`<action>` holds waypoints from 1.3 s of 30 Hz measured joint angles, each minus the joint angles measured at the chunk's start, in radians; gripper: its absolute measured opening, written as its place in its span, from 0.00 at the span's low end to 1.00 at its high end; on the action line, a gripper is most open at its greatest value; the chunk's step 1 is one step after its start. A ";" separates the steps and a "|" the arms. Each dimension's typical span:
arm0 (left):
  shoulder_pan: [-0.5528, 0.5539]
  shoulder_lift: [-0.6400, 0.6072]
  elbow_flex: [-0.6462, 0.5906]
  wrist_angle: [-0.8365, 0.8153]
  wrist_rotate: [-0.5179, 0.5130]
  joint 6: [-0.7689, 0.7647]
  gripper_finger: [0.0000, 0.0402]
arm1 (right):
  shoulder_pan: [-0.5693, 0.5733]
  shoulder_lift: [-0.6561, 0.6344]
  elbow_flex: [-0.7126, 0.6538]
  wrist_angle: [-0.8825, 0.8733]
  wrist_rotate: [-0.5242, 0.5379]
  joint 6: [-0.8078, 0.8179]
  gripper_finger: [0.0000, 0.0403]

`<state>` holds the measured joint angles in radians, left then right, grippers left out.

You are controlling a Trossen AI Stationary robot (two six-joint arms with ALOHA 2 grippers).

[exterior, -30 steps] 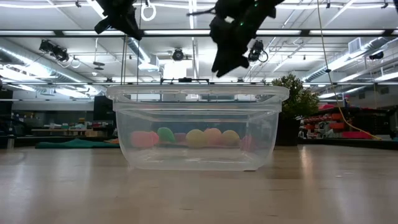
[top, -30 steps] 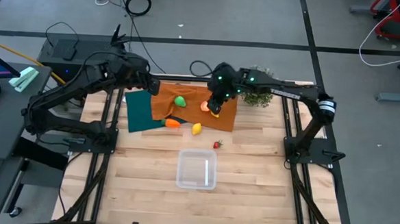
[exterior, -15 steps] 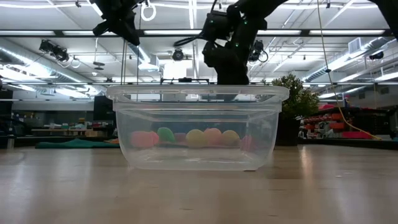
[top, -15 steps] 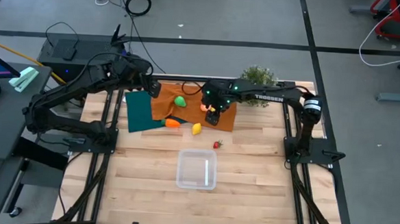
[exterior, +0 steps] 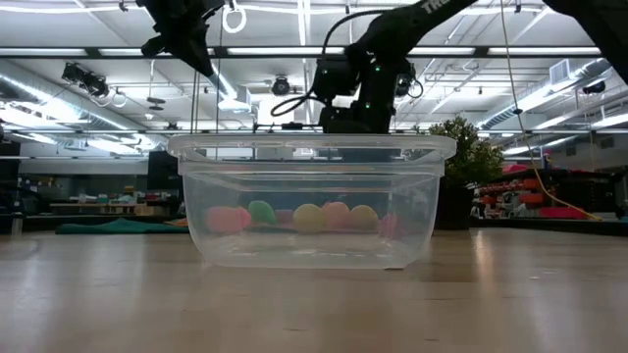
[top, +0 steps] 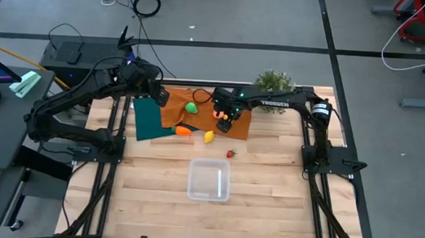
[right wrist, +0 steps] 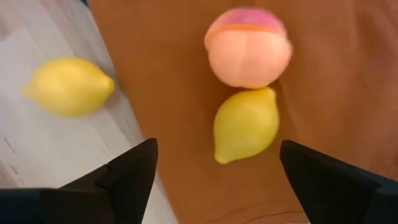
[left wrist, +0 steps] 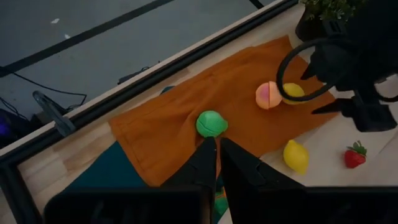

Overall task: Pick and placing Produce into tupperware
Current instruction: Put the top yellow lemon into the transparent container

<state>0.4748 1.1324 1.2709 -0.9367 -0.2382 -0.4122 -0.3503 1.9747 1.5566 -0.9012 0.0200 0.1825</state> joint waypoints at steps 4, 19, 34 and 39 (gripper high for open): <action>0.000 0.000 0.000 -0.005 0.000 0.002 0.08 | 0.000 0.028 0.000 0.002 0.002 0.006 0.77; 0.000 0.000 0.000 -0.008 0.000 -0.017 0.07 | -0.010 0.085 0.000 0.016 0.036 -0.002 0.76; 0.000 0.000 0.000 -0.009 0.000 -0.023 0.04 | -0.054 0.109 -0.001 0.046 0.025 0.000 0.76; 0.000 0.000 0.000 -0.009 0.000 -0.023 0.06 | -0.053 0.110 -0.001 0.062 0.016 0.008 0.76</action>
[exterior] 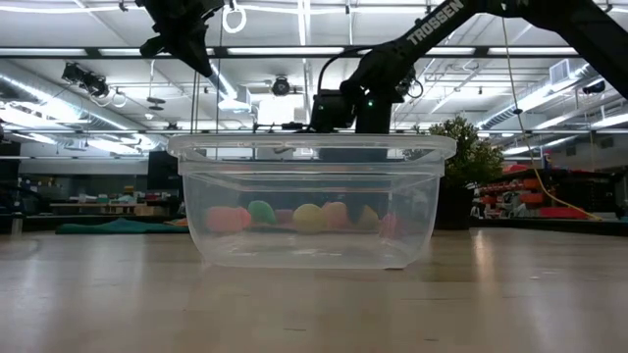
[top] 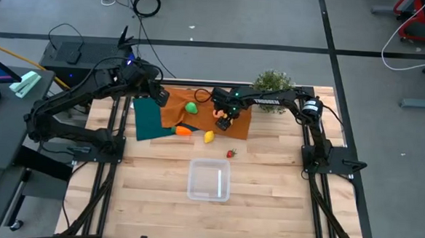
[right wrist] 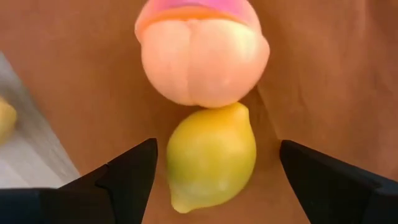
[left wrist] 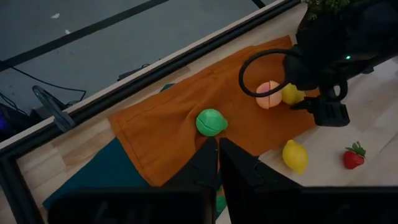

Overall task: Pick and placing Produce into tupperware
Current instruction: Put the top yellow lemon into the transparent container

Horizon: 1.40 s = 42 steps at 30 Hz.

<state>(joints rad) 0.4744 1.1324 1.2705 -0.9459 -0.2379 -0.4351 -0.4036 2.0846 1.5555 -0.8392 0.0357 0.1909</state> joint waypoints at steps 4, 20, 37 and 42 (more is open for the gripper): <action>0.000 0.000 0.000 0.000 0.000 0.000 0.07 | 0.001 0.000 0.000 0.007 -0.015 0.006 0.76; 0.000 0.000 0.000 0.000 0.000 0.000 0.06 | 0.002 0.000 -0.020 0.008 -0.027 0.018 0.57; 0.000 0.000 0.000 0.000 0.000 0.000 0.05 | 0.009 -0.002 -0.037 0.037 -0.029 0.050 0.41; 0.000 0.000 0.000 0.000 0.000 0.000 0.06 | 0.009 -0.002 -0.037 0.031 -0.029 0.052 0.41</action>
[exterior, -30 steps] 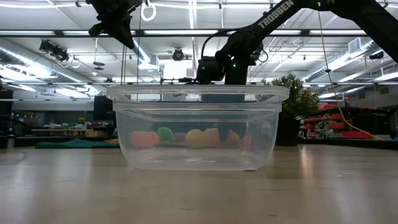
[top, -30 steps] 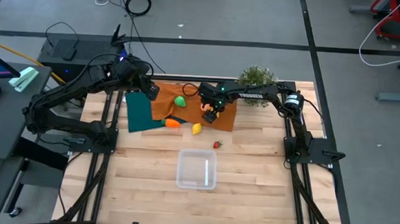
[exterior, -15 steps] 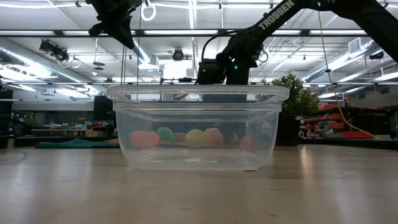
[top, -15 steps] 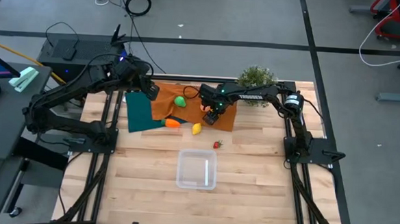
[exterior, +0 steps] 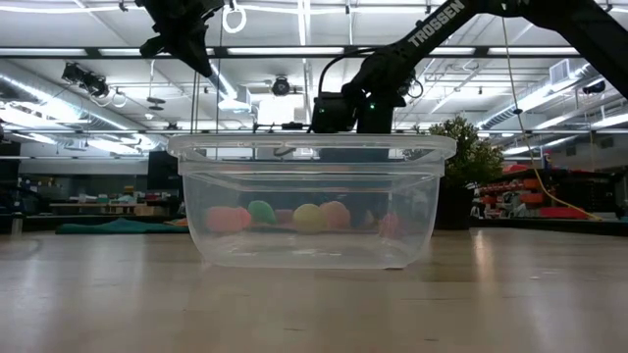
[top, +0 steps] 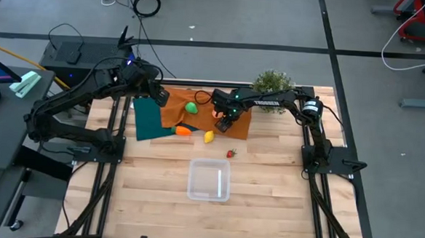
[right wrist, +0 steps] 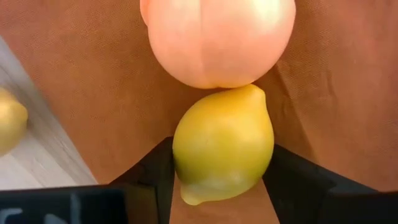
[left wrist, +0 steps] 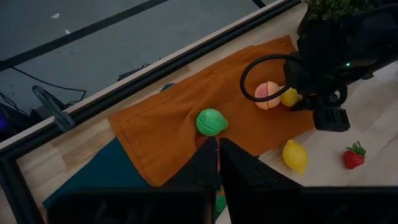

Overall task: Pick and placing Produce into tupperware
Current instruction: Put the top yellow lemon into the transparent container

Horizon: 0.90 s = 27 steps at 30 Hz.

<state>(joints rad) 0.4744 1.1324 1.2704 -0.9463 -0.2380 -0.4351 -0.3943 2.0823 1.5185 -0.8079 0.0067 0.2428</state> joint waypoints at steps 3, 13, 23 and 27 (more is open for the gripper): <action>0.000 0.000 0.000 0.000 0.000 0.000 0.06 | 0.000 0.000 0.004 -0.025 0.000 0.000 0.41; 0.000 0.000 0.000 0.000 0.000 0.001 0.03 | 0.001 -0.037 0.015 -0.111 0.002 0.000 0.40; 0.000 0.000 0.000 -0.002 0.000 0.008 0.06 | 0.028 -0.168 0.015 -0.138 0.013 0.006 0.40; 0.000 0.000 0.000 -0.002 0.000 0.035 0.04 | 0.054 -0.239 0.015 -0.138 0.010 0.034 0.40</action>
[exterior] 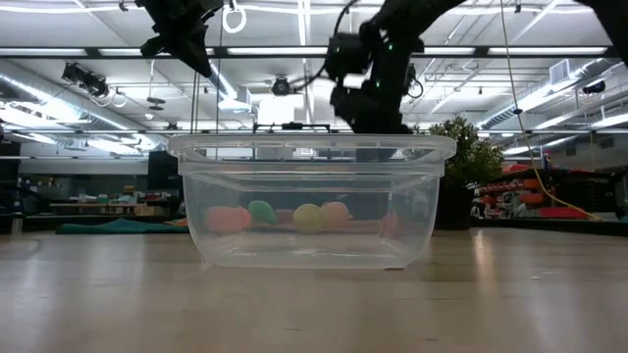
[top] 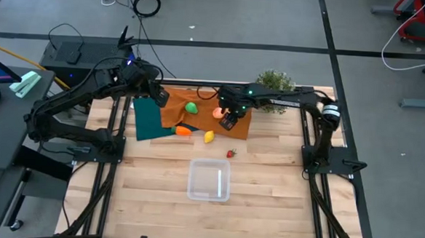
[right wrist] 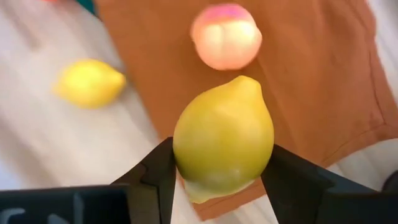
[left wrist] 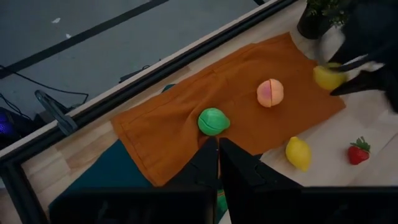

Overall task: Pick and placing Produce into tupperware
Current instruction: Put the top yellow lemon into the transparent container

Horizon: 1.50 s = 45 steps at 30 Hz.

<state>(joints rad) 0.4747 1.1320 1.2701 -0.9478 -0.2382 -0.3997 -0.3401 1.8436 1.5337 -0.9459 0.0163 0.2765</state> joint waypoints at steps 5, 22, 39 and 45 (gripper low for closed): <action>0.000 0.000 0.000 0.000 0.000 0.003 0.03 | 0.041 -0.080 0.000 -0.001 -0.018 0.030 0.40; -0.001 0.000 0.000 0.000 0.007 0.083 0.04 | 0.291 -0.210 0.000 -0.051 -0.033 0.139 0.40; -0.001 0.000 0.000 -0.085 0.072 0.149 0.05 | 0.562 -0.210 0.000 -0.192 -0.066 0.175 0.40; -0.001 0.000 0.000 -0.114 0.084 0.099 0.03 | 0.618 -0.209 0.000 -0.209 -0.068 0.228 0.40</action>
<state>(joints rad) 0.4736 1.1320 1.2701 -1.0617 -0.1541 -0.3007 0.2784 1.6344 1.5341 -1.1549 -0.0517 0.5044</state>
